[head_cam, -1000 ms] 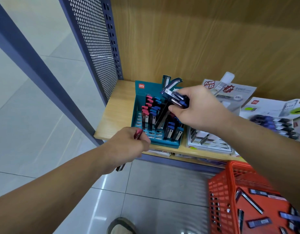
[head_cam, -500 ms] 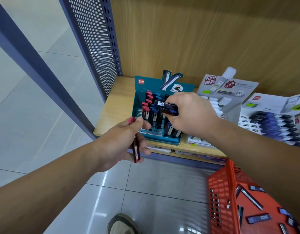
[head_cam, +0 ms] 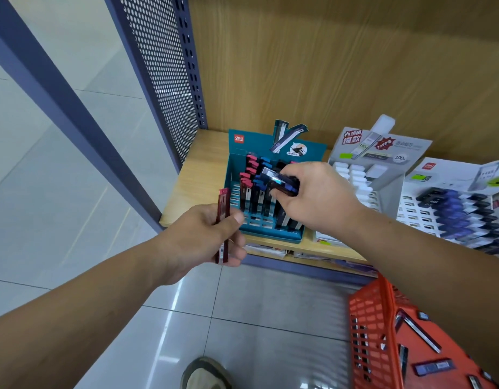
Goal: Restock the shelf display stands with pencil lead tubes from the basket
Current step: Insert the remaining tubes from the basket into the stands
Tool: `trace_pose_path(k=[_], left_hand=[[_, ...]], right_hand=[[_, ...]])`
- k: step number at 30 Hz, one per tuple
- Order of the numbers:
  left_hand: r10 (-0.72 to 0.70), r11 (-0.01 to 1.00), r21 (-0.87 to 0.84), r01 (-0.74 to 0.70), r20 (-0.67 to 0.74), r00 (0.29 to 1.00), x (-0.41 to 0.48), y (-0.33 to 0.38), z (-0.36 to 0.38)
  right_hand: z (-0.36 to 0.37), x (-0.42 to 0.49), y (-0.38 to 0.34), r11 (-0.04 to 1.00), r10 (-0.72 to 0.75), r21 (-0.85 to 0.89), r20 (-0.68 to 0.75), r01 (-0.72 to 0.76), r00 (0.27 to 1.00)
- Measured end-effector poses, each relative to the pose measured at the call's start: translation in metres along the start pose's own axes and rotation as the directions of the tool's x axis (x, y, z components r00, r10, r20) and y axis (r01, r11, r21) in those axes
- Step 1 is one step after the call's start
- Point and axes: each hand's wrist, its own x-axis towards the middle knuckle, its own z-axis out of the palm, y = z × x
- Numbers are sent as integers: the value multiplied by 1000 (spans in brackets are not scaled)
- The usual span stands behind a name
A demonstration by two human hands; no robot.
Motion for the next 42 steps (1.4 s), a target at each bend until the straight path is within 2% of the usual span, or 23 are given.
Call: trace_pose_path(k=[4, 8, 14, 18, 21, 26, 28, 31, 37, 42], left_hand=[[91, 980, 186, -74, -85, 992, -1, 6, -4], [142, 972, 212, -98, -204, 968, 3, 12, -5], [313, 933, 248, -260, -208, 926, 7, 15, -11], [401, 878, 358, -317, -189, 896, 17, 8, -13], [444, 848, 395, -353, -166, 880, 24, 5, -13], [493, 765, 536, -357, -131, 860, 32, -1, -15], [503, 736, 573, -360, -107, 858, 35, -1, -15], [509, 707, 605, -366, -77, 857, 38, 1, -13], [523, 625, 702, -343, -50, 851, 41, 5, -11], [571, 516, 783, -347, -12, 821, 44, 1, -4]], right_hand=[[0, 2, -3, 1000, 19, 3, 20, -19, 1000], [-1, -1, 1, 996, -19, -89, 53, 24, 998], [0, 0, -6, 994, 92, -59, 63, -88, 994], [-8, 11, -12, 988, 149, -56, 170, -142, 974], [-12, 9, -11, 991, 126, 23, 167, -132, 978], [-15, -10, -6, 953, 82, 282, 108, -110, 991], [-17, -17, -5, 880, 137, 445, 94, -164, 986], [-21, -27, -4, 714, 211, 649, 157, -262, 965], [-28, -34, -5, 432, 276, 830, 251, -353, 928], [-34, -35, -6, 258, 302, 869, 342, -422, 890]])
